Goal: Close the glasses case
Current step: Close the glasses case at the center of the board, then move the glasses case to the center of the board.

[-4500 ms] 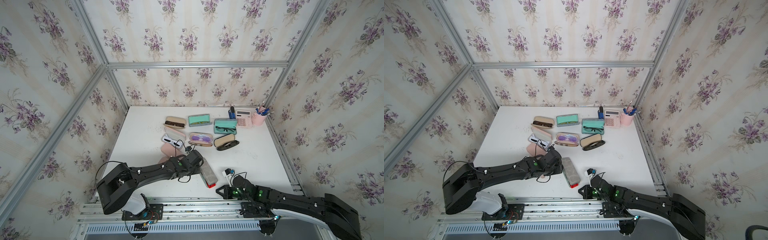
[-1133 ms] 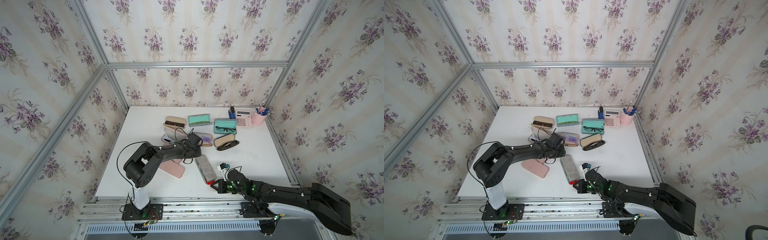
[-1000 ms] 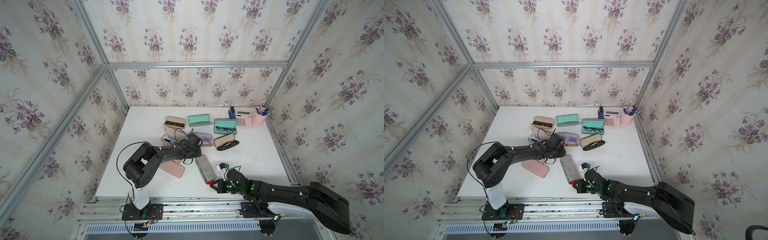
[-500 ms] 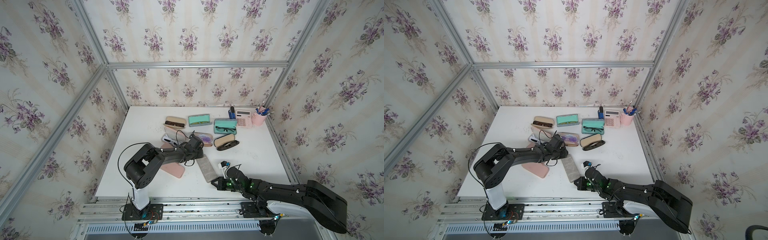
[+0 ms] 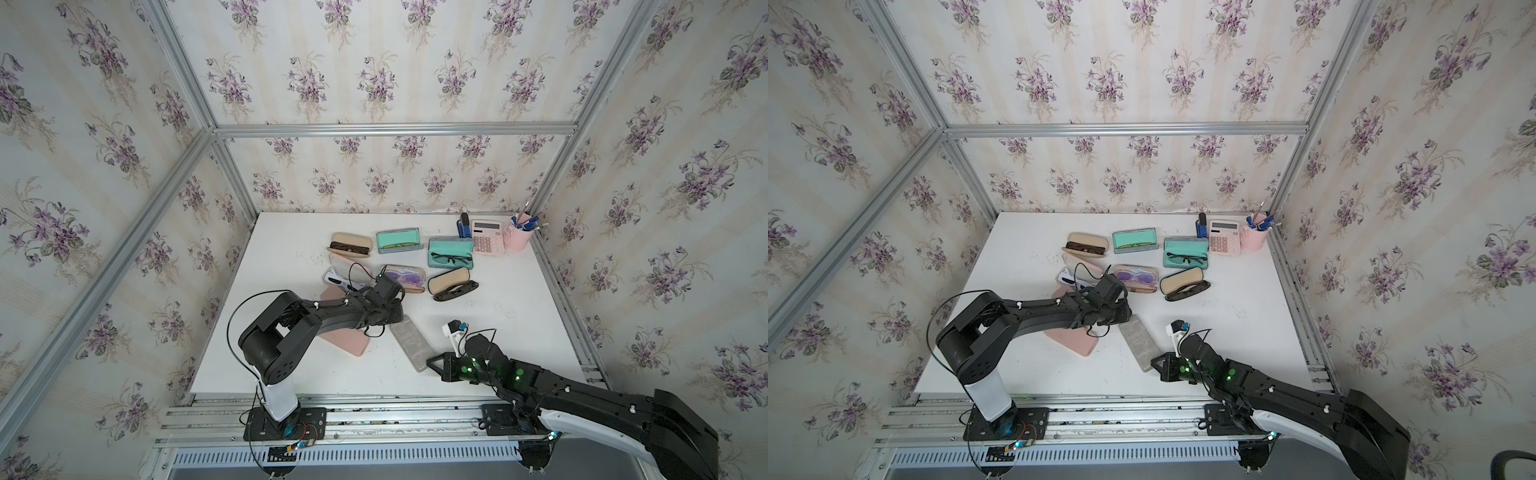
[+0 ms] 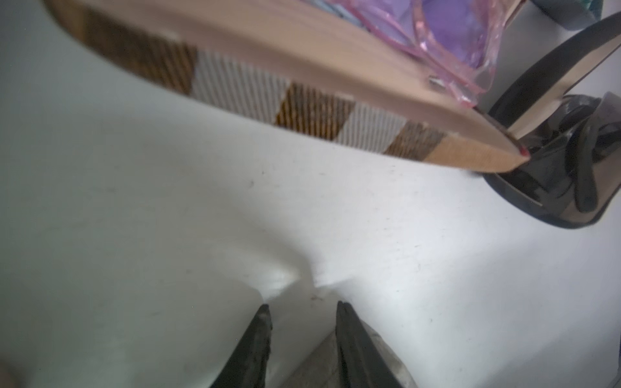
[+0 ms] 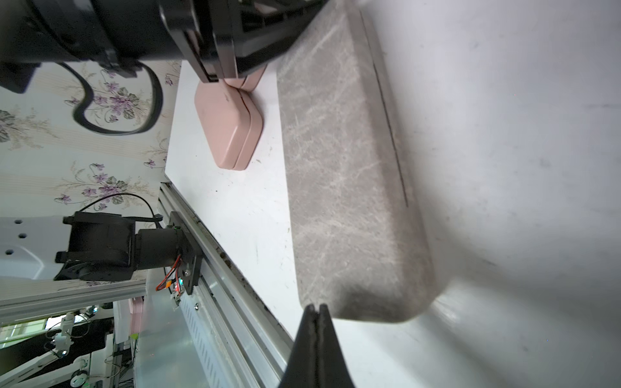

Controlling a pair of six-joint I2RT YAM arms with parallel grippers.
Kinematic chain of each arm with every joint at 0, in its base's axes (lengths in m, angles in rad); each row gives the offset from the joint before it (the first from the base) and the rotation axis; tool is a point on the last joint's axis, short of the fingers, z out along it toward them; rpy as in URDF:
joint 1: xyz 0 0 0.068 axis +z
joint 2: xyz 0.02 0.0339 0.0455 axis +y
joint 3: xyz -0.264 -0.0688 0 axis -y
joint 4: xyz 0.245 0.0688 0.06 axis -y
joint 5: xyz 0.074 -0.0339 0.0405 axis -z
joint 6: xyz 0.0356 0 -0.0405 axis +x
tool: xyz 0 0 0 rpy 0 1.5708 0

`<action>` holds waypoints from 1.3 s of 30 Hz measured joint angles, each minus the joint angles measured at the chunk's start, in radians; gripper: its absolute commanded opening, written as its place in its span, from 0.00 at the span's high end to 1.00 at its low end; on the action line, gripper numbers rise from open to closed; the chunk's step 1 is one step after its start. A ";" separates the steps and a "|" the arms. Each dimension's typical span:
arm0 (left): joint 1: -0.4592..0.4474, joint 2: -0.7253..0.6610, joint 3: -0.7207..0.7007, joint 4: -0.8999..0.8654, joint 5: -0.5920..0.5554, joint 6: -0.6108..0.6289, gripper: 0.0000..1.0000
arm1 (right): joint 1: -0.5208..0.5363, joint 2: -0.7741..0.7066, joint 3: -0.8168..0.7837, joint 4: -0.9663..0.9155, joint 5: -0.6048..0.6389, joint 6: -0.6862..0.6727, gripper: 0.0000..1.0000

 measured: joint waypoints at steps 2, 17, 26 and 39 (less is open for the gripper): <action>0.000 -0.027 -0.003 -0.027 0.000 0.003 0.64 | -0.008 -0.051 0.013 -0.053 0.012 -0.008 0.95; -0.069 -0.479 -0.009 -0.179 -0.105 0.112 0.04 | -0.047 -0.106 -0.063 -0.106 0.038 0.066 0.35; -0.082 -0.679 -0.009 -0.332 -0.198 0.204 0.00 | -0.035 0.051 -0.075 0.070 -0.002 0.116 0.36; -0.076 -0.787 -0.109 -0.439 -0.257 0.199 0.00 | -0.066 0.394 0.114 0.126 0.039 0.007 0.48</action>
